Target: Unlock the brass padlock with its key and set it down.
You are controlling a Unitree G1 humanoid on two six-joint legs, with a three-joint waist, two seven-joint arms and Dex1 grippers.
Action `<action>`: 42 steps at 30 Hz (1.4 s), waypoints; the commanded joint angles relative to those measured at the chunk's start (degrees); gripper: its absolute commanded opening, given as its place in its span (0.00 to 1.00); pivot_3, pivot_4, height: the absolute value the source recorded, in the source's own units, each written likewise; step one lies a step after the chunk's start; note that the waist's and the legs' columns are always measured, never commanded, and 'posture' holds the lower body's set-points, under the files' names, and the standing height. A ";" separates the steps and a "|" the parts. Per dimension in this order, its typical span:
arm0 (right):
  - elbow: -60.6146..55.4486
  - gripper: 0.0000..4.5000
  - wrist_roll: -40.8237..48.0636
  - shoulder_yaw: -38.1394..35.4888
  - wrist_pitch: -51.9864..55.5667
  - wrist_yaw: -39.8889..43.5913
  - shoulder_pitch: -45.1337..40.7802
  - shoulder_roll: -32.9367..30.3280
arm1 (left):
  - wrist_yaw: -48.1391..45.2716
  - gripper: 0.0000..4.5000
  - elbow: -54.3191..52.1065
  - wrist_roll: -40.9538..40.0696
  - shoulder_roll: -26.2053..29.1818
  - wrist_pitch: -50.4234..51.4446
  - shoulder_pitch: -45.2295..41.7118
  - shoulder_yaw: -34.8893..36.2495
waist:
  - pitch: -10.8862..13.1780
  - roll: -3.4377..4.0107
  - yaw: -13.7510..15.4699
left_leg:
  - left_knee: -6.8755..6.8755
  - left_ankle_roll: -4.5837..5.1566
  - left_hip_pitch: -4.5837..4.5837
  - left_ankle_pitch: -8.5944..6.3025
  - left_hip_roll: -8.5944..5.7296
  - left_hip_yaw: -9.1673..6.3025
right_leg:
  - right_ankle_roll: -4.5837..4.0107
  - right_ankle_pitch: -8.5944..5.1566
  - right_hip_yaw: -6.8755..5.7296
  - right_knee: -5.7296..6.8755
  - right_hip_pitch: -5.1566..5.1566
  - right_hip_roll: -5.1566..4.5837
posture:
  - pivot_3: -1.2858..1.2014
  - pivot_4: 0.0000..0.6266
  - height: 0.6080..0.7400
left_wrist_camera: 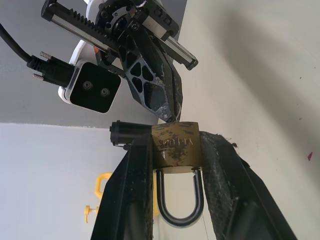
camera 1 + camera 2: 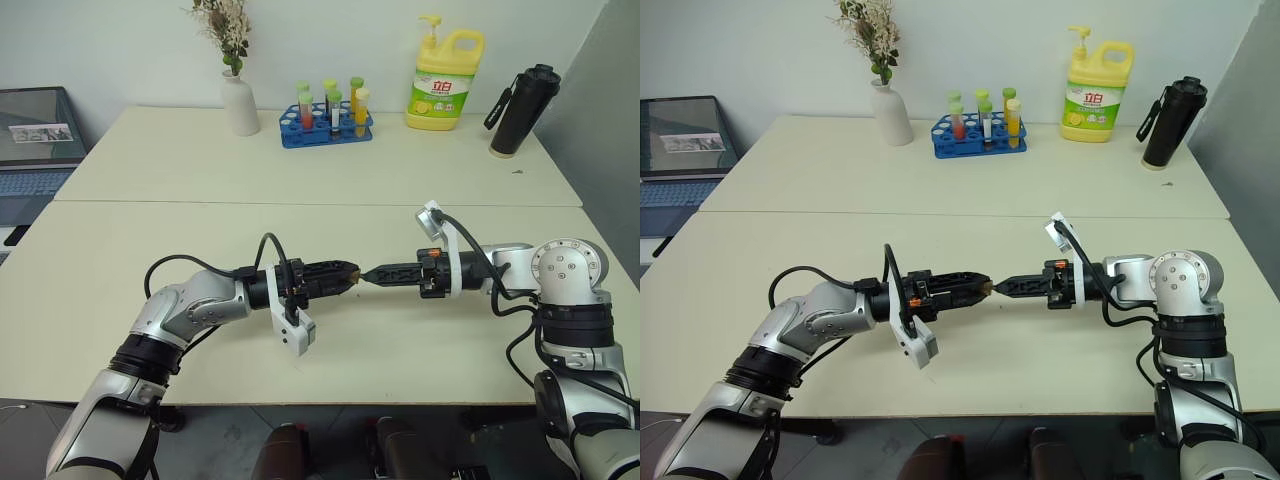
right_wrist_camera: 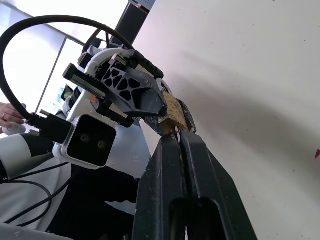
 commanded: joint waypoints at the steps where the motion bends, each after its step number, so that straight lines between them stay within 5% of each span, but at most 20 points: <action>1: -3.58 0.00 -2.26 0.53 -5.52 1.40 -0.04 -1.48 | 0.96 0.21 -2.74 -0.69 0.24 -1.03 0.17 0.10 | 0.00 0.00 0.00 | 0.00 0.00 0.00 0.00 0.00 0.00 | 0.00 0.00 0.00 0.00 0.00 0.00 | 0.52 0.24 1.00; 5: -7.98 0.19 -6.31 3.10 -14.46 5.45 2.25 -4.07 | 0.68 0.21 -3.04 -1.42 0.48 -0.33 0.33 0.34 | 0.00 0.00 -0.01 | -0.01 0.00 -0.01 0.00 -0.02 0.00 | 0.01 0.00 0.00 -0.01 -0.01 0.02 | 0.52 0.24 1.00; 10: -16.23 0.58 -15.32 10.51 -30.45 15.47 8.87 -12.36 | 0.41 0.21 -3.93 -2.33 0.75 0.65 0.85 0.64 | 0.00 0.00 0.12 | -0.01 0.02 -0.05 -0.01 -0.05 -0.01 | 0.02 -0.01 -0.04 -0.06 -0.04 0.02 | 0.52 0.24 1.00; 14: -18.08 0.89 -18.07 10.60 -37.69 16.34 12.42 -11.50 | 0.26 0.21 -4.34 -2.92 0.72 1.38 0.84 0.70 | 0.00 0.01 -0.04 | 0.00 0.02 -0.03 -0.01 -0.01 -0.02 | 0.02 -0.01 -0.04 -0.02 -0.04 0.03 | 0.52 0.24 1.00; 15: -18.32 0.89 -18.84 10.60 -39.03 15.59 13.03 -10.69 | 0.21 0.21 -4.46 -3.20 0.67 1.63 0.80 0.72 | 0.01 0.01 -0.14 | 0.00 0.02 -0.01 -0.01 0.00 0.00 | 0.02 -0.01 -0.02 -0.01 -0.04 0.05 | 0.52 0.24 1.00; 32: -16.16 0.89 -15.88 9.79 -37.16 10.18 11.41 -1.13 | 0.13 0.21 -5.46 -3.61 0.22 2.74 1.03 0.29 | 0.01 0.01 0.01 | 0.01 0.02 0.01 -0.01 0.01 -0.01 | 0.01 0.00 -0.01 0.00 -0.02 0.11 | 0.52 0.24 1.00; 35: -15.92 0.75 -15.55 9.82 -36.65 10.26 11.12 -0.89 | 0.22 0.21 -5.54 -3.46 0.20 2.74 1.30 0.28 | 0.01 0.01 0.00 | 0.00 0.02 0.01 -0.01 0.01 0.00 | 0.01 0.00 0.00 0.00 -0.02 0.11 | 0.52 0.24 1.00; 42: -16.07 0.18 -15.37 9.74 -36.15 10.70 11.02 -0.89 | 0.20 0.21 -5.89 -3.60 0.19 3.05 1.78 0.25 | 0.01 0.01 0.00 | 0.01 0.02 0.01 -0.01 0.01 0.00 | 0.01 -0.01 -0.01 0.00 -0.02 0.11 | 0.52 0.24 1.00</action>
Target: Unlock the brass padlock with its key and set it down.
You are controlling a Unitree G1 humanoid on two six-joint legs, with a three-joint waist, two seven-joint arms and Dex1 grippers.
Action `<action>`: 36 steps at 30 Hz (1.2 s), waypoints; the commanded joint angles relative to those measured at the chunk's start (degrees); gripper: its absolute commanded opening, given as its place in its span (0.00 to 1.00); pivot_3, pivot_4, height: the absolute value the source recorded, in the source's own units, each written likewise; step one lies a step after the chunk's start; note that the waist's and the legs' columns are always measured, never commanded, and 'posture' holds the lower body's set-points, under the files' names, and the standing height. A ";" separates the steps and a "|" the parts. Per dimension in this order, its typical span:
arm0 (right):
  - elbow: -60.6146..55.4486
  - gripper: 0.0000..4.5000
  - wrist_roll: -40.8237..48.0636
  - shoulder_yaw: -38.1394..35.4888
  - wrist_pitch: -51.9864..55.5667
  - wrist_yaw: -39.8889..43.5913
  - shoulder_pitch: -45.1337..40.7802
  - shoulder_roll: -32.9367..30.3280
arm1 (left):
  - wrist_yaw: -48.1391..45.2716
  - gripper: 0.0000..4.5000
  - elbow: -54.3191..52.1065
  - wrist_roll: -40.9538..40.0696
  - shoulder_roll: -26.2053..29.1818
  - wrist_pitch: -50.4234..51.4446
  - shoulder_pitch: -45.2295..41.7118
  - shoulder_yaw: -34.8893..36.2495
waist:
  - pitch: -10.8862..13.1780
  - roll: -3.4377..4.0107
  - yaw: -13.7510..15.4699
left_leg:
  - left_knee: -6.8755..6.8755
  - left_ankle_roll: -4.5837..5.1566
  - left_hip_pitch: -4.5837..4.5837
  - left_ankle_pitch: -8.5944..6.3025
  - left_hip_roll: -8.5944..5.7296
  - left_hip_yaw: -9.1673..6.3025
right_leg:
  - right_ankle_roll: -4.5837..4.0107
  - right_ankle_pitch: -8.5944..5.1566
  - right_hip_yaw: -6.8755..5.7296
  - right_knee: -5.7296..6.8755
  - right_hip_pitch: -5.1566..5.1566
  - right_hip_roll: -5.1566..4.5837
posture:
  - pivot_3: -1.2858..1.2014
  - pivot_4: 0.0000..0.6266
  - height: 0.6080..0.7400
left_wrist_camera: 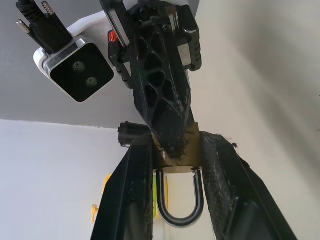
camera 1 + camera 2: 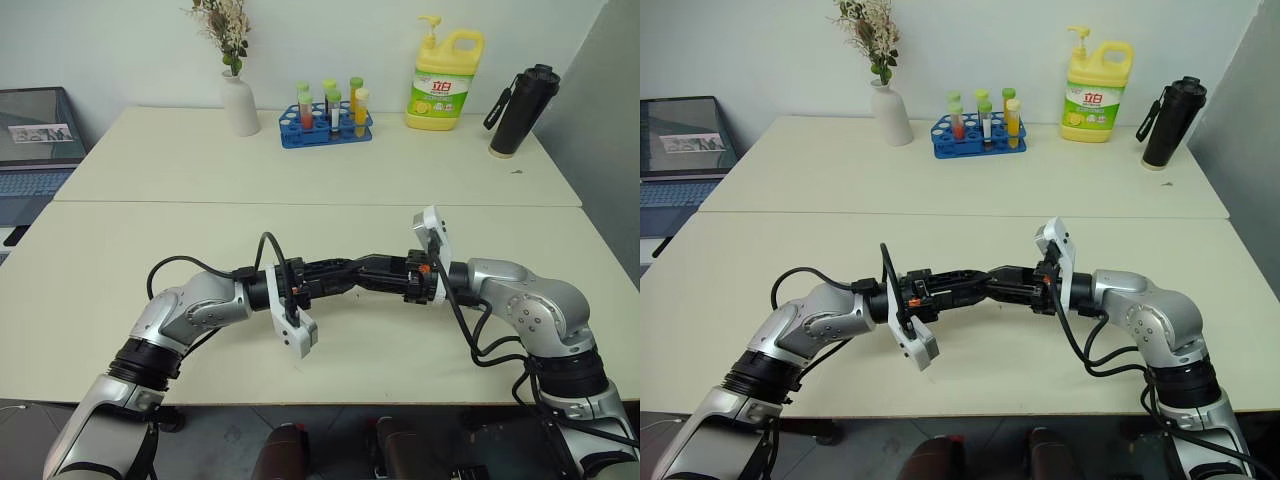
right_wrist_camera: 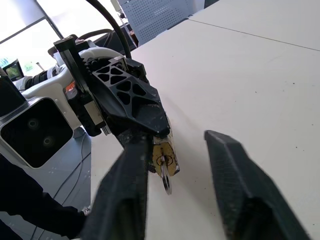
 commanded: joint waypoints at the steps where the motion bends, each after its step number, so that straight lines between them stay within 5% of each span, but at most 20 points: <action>1: -0.92 0.10 1.00 -1.30 -0.02 0.22 -1.39 -0.23 | 0.51 0.21 -1.65 -1.13 -0.12 -0.17 0.12 0.29 | 0.00 0.00 0.00 | 0.00 0.00 0.00 0.00 0.00 0.00 | 0.00 0.00 0.00 0.00 0.00 0.00 | 0.52 0.24 1.00; 2: -0.86 0.03 1.00 -1.30 -0.07 0.37 -1.47 -0.30 | 0.55 0.21 -1.59 -1.08 -0.10 -0.22 0.13 0.24 | 0.00 0.00 0.00 | 0.00 0.00 0.00 0.00 0.00 0.00 | 0.00 0.00 0.01 0.00 0.00 0.00 | 0.52 0.24 1.00; 13: -0.29 0.03 1.34 -1.20 0.03 2.74 -2.53 -1.01 | -0.62 0.21 -0.39 -3.18 0.22 0.27 0.28 -0.62 | 0.00 0.00 0.00 | 0.00 0.00 0.00 0.00 -0.01 0.00 | 0.00 0.00 0.01 0.00 0.00 0.00 | 0.52 0.24 1.00; 24: 4.24 0.03 -2.05 -0.76 -3.53 4.44 -4.54 -1.68 | -5.37 1.00 -5.15 -10.33 2.71 0.08 5.23 -0.86 | 0.00 0.00 -0.07 | 0.00 0.00 0.01 0.00 0.00 0.02 | 0.00 0.00 0.03 0.00 0.00 -0.02 | 0.52 0.24 1.00; 30: 8.23 0.03 -5.73 0.01 -7.84 6.05 -5.61 -2.18 | -6.87 1.00 -13.36 -17.90 3.26 6.03 11.61 0.68 | 0.00 0.00 -0.05 | 0.00 0.00 0.01 0.00 0.03 0.01 | -0.01 0.00 0.01 0.00 0.00 -0.11 | 0.52 0.24 1.00; 36: 7.48 0.03 -8.43 1.42 -12.43 9.04 -4.72 -2.70 | -8.66 0.64 -17.44 -33.10 0.70 26.42 9.30 5.00 | 0.00 0.00 0.05 | 0.01 0.00 0.01 0.00 0.00 -0.02 | 0.00 0.00 -0.03 0.02 0.01 -0.09 | 0.52 0.24 1.00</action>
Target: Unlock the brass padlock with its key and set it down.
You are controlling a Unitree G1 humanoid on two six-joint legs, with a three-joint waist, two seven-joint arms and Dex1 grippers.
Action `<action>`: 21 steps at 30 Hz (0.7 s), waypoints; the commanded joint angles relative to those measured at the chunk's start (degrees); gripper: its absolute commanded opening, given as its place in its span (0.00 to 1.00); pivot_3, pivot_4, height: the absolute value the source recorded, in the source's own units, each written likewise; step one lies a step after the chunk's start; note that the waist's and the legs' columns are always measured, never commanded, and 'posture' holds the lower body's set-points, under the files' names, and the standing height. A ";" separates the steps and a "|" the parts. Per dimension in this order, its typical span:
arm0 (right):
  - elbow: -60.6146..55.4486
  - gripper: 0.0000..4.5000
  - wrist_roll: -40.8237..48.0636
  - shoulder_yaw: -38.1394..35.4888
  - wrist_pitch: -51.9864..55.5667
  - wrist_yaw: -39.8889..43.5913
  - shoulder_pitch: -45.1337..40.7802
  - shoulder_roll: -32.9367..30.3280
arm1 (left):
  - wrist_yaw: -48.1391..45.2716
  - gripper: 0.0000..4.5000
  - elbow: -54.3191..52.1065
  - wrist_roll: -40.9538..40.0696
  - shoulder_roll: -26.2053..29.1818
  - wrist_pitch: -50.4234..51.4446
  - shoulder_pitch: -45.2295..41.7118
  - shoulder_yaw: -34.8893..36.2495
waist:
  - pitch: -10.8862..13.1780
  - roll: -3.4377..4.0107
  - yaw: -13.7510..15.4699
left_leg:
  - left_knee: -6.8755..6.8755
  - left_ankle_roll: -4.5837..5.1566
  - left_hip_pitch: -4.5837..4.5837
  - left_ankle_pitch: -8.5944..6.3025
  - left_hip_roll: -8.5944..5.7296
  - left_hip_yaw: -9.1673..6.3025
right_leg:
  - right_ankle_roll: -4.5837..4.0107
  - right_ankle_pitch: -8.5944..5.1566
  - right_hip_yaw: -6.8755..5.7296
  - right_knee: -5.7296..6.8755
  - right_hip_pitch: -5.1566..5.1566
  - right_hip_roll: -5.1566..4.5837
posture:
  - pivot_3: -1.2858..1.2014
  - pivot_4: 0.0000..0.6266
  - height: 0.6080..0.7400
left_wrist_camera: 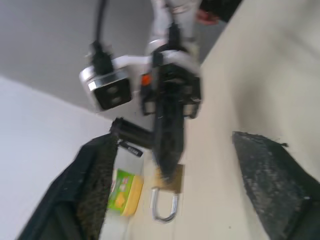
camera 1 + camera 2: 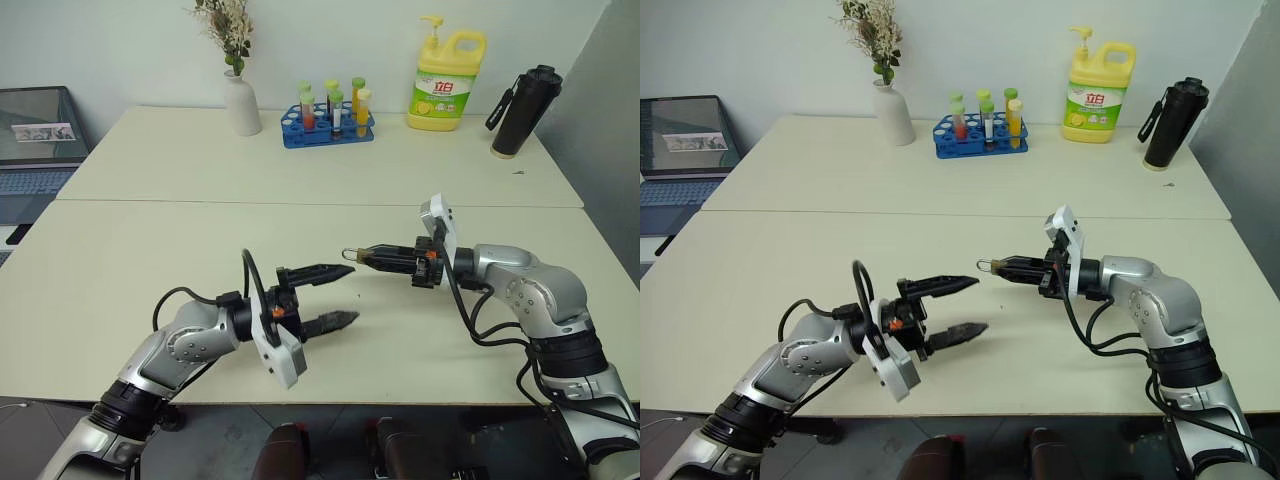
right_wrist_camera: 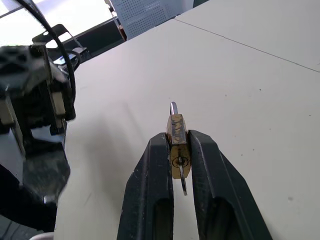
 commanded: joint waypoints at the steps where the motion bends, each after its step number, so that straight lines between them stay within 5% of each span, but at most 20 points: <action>1: -1.95 0.03 -0.99 0.27 -3.65 2.47 -0.49 -0.49 | -1.82 0.58 -2.72 -10.41 -1.35 12.94 -3.42 4.31 | 0.00 -0.01 0.01 | 0.02 0.00 -0.01 0.00 0.00 -0.02 | 0.01 -0.01 -0.03 0.00 0.01 0.04 | 0.52 0.24 1.00; 9: -4.00 0.03 -1.47 0.70 -5.49 3.90 -0.88 -0.39 | -16.69 0.00 4.72 -23.70 -2.92 31.95 -8.88 4.09 | 0.00 0.00 -0.08 | 0.00 0.00 0.00 0.00 -0.01 0.00 | 0.01 -0.01 0.00 -0.02 0.01 0.26 | 0.52 0.24 1.00; 21: -6.07 0.03 0.23 -0.49 -3.42 2.76 -0.13 -0.24 | -27.04 0.00 7.19 -25.83 -8.03 41.08 -10.08 5.28 | 0.00 0.00 -0.04 | 0.01 0.00 -0.01 0.00 -0.02 -0.02 | 0.00 -0.01 0.03 -0.03 0.00 0.27 | 0.52 0.24 1.00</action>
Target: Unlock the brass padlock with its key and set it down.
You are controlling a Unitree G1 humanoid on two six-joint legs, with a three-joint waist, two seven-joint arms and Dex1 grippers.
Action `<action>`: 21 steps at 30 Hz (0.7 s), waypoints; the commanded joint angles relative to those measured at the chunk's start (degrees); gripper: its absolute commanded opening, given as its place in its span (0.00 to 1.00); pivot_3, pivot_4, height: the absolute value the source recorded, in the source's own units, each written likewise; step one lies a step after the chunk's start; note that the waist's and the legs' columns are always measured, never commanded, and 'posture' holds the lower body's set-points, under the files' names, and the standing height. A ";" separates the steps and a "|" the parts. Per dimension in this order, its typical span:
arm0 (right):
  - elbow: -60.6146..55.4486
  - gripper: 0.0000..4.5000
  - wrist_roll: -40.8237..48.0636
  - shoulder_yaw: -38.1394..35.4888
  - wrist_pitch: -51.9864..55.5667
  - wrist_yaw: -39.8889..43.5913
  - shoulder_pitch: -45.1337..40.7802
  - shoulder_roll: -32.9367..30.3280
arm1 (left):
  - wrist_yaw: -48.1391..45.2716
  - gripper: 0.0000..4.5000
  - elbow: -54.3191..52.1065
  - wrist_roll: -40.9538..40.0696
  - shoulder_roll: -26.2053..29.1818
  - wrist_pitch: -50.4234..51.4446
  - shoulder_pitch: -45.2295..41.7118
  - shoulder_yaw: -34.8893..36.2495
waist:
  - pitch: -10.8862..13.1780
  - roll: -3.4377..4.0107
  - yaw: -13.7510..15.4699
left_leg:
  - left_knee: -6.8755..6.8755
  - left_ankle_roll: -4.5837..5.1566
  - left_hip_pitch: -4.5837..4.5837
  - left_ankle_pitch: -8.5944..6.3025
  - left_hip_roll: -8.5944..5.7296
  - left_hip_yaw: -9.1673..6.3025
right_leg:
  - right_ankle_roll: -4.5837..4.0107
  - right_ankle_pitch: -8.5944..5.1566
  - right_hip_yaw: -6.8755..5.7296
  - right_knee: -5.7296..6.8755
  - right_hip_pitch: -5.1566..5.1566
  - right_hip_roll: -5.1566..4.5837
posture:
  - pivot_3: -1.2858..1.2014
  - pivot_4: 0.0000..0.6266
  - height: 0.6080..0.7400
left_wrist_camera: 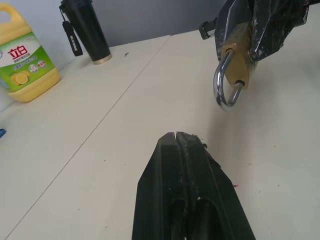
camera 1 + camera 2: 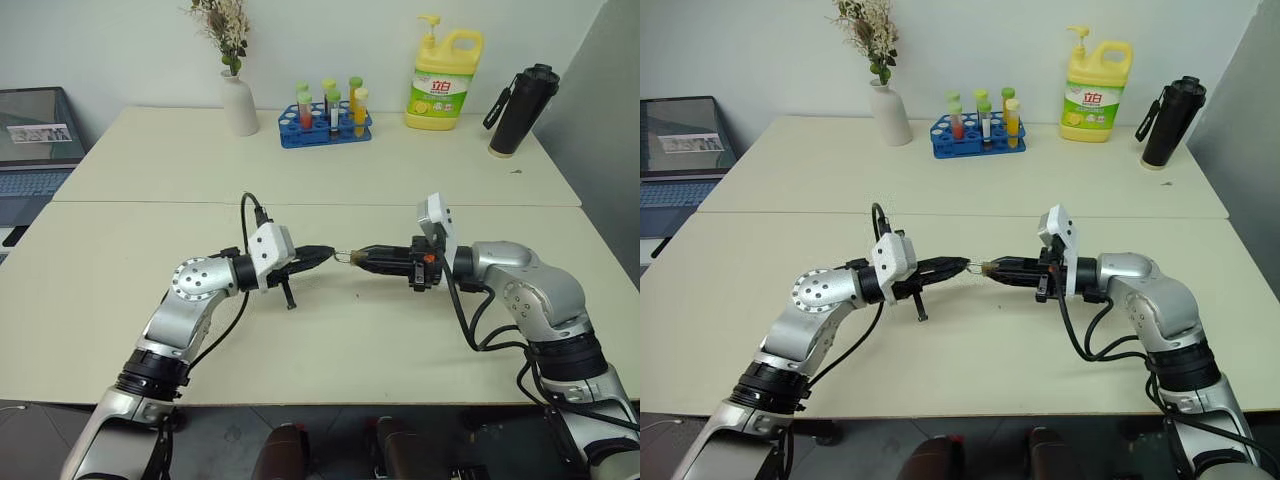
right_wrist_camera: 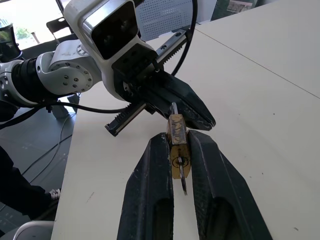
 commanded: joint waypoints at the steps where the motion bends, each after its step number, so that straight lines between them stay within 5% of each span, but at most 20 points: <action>1: -2.57 0.03 1.73 -1.98 0.23 -0.07 -0.31 -0.17 | -0.89 0.00 -2.85 -1.67 -1.07 1.56 -0.74 1.66 | 0.00 0.00 0.00 | 0.00 0.00 0.00 0.00 0.00 0.00 | 0.00 0.00 0.01 0.00 0.00 0.00 | 0.52 0.24 1.00; 21: -0.60 0.03 0.70 -1.76 0.04 0.43 -0.59 -0.22 | -2.23 0.00 -15.55 -4.19 -0.58 12.04 3.96 3.92 | 0.00 0.00 -0.02 | 0.00 0.00 0.00 0.00 0.01 0.00 | 0.01 0.00 0.02 0.00 0.00 0.00 | 0.52 0.24 1.00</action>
